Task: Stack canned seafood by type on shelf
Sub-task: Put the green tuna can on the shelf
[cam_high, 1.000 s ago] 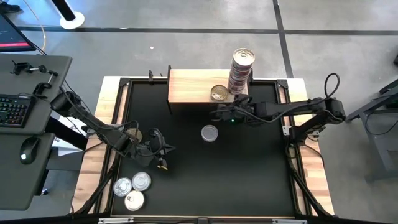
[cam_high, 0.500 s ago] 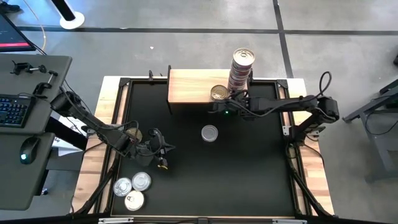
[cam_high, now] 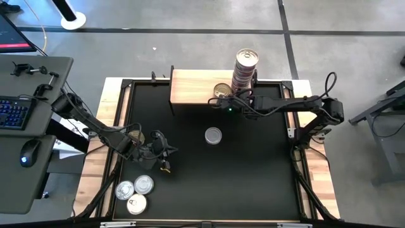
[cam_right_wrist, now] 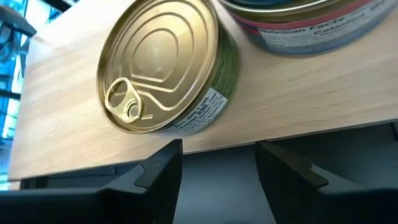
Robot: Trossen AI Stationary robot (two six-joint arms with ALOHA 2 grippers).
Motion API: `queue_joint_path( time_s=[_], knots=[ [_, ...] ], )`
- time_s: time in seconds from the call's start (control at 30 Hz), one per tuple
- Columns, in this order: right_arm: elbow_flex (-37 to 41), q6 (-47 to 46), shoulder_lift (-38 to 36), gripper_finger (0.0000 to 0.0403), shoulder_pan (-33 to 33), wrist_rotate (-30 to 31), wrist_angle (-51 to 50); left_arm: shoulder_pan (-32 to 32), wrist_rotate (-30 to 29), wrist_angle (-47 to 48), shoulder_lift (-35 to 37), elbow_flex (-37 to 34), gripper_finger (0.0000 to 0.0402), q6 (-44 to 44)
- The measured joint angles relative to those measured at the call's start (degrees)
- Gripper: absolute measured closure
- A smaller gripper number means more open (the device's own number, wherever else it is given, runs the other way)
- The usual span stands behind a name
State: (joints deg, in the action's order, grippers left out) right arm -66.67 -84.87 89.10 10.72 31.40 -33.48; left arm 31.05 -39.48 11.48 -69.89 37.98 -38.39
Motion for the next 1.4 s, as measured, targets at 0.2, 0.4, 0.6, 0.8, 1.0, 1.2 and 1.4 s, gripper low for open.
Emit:
queue_joint_path(
  time_s=[0.2, 0.4, 0.6, 0.8, 1.0, 1.2, 1.4],
  knots=[
    [0.0, -1.6, 0.0, 0.021, 0.9, -0.1, 0.2, 0.0, -0.2, 0.8, 0.0, 0.0, 0.0401, 0.0],
    [0.0, -0.2, 0.0, 0.021, 0.2, -2.2, 1.5, 0.0, -0.4, 0.8, 0.0, 0.0, 0.0402, 0.0],
    [0.0, 1.5, 0.0, 0.021, -1.3, -3.4, 5.8, 0.0, -0.4, 1.0, 0.0, 0.0, 0.0402, 0.0],
    [0.0, 6.3, 0.0, 0.021, -1.3, -6.1, 11.3, 0.0, -0.4, 1.6, 0.0, 0.0, 0.0402, 0.0],
    [0.0, 7.9, 0.0, 0.021, 0.0, -5.1, 11.5, 0.0, -0.4, 1.8, 0.0, 0.0, 0.0401, 0.0],
    [0.0, 9.3, 0.0, 0.021, 1.6, -4.8, 12.0, 0.0, -0.4, 2.4, 0.0, 0.0, 0.0401, -0.4],
    [0.0, 11.8, 0.0, 0.021, 2.6, -4.7, 12.6, 0.0, -0.4, 2.5, 0.0, 0.0, 0.0402, -0.4]
  ],
)
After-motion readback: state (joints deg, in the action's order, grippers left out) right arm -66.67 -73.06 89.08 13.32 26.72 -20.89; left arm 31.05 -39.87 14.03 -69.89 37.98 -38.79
